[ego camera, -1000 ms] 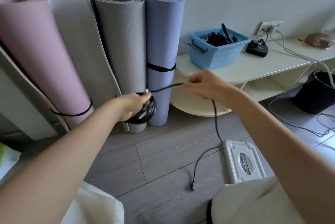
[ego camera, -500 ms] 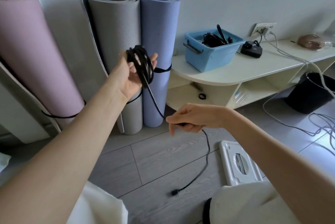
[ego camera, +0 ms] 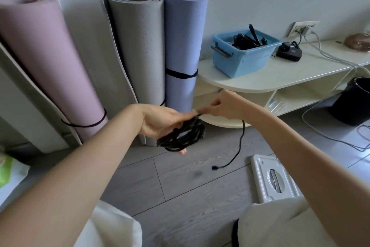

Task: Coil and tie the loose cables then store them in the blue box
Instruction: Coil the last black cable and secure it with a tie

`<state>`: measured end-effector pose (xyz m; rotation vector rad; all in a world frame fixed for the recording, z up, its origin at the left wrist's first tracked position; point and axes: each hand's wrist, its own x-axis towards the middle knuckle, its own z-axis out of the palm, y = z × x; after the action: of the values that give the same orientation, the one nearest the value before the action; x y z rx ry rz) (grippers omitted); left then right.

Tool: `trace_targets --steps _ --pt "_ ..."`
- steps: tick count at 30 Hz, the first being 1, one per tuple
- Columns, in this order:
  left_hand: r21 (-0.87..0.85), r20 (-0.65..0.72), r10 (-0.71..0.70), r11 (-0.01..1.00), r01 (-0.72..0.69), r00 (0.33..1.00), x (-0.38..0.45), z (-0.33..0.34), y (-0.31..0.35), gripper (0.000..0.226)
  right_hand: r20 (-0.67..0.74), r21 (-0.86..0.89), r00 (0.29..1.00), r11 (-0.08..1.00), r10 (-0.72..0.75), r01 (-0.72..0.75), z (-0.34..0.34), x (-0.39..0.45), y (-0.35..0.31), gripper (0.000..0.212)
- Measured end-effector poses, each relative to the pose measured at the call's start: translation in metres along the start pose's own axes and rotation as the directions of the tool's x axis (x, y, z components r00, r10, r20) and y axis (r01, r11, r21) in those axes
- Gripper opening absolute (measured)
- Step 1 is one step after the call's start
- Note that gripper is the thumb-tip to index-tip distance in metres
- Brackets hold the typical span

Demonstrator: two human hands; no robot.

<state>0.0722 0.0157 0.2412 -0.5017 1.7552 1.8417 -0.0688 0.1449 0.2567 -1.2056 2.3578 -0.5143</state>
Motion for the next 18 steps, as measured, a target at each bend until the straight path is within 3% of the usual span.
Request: trace_targets --steps 2,4,6,8,11,15,18 --pt "-0.110 -0.177 0.003 0.994 -0.022 0.984 0.002 -0.009 -0.004 0.050 -0.085 0.191 0.996 0.981 0.037 -0.020 -0.009 0.000 0.002 0.047" --pt "-0.134 -0.394 -0.048 0.991 -0.006 0.918 0.008 -0.018 -0.011 0.049 -0.106 0.406 0.992 0.914 0.062 -0.014 -0.017 -0.004 -0.001 0.039" --pt "-0.152 -0.603 -0.050 0.987 -0.053 0.796 0.017 -0.028 -0.018 0.052 -0.041 0.498 0.999 0.867 0.000 0.021 -0.018 -0.013 -0.008 0.034" --pt "-0.223 -0.741 -0.007 0.946 -0.236 0.671 0.021 -0.033 -0.017 0.045 0.093 0.526 0.987 0.848 -0.134 0.066 -0.010 -0.020 -0.015 0.031" --pt "-0.395 -0.785 -0.041 0.802 -0.448 0.619 0.021 -0.032 -0.003 0.038 0.227 0.554 0.941 0.828 -0.253 0.089 0.000 -0.026 -0.014 0.029" --pt "-0.476 -0.814 -0.018 0.591 -0.651 0.580 0.019 -0.024 0.016 0.042 0.302 0.596 0.912 0.802 -0.278 0.047 -0.005 -0.029 -0.001 0.033" --pt "-0.462 -0.785 0.151 0.506 -0.729 0.602 0.017 -0.018 0.024 0.063 0.424 0.584 0.845 0.811 -0.325 0.019 0.003 -0.031 -0.004 0.032"
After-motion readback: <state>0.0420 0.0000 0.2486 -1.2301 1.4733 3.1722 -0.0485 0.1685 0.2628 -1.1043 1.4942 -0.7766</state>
